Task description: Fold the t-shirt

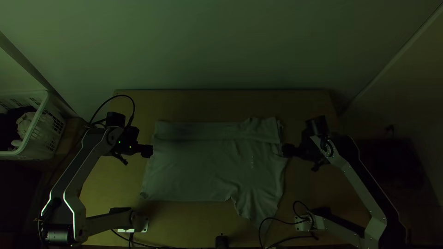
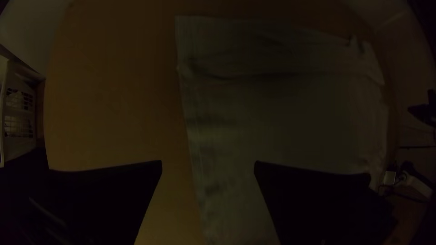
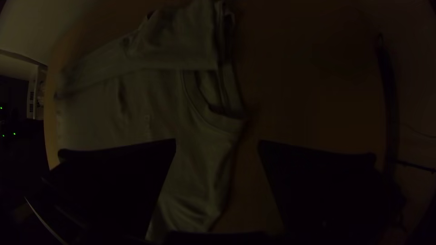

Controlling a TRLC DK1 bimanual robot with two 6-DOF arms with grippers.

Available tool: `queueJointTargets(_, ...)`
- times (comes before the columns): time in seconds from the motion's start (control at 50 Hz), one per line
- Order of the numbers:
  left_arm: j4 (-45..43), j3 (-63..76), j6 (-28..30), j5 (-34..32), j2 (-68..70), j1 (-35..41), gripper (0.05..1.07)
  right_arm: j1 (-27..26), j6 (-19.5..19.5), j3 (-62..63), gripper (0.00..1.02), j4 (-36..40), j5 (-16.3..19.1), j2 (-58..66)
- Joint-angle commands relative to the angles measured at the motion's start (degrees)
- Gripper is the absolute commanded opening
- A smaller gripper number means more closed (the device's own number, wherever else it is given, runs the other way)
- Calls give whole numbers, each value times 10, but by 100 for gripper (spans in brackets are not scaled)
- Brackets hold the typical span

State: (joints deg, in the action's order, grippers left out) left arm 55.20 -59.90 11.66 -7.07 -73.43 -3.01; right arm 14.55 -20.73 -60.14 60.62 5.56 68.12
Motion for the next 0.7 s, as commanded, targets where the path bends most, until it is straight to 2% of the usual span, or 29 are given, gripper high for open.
queueJointTargets(0.0, 48, 30, 36, 11, 36, 2, 103, -11, -31, -24, 83, 49, 33, 25)
queueJointTargets(0.1, 104, 45, 42, 43, 39, 5, 103, -10, -35, -27, 83, 71, 41, 26)
queueJointTargets(0.24, 130, 80, 50, 48, 43, -5, 103, -7, -38, -31, 83, 85, 59, 29)
queueJointTargets(0.44, 185, 109, 86, 63, 56, 3, 103, -7, -38, -31, 83, 90, 66, 38)
queueJointTargets(0.68, 205, 153, 89, 111, 72, 45, 103, -6, -38, -27, 83, 93, 69, 45)
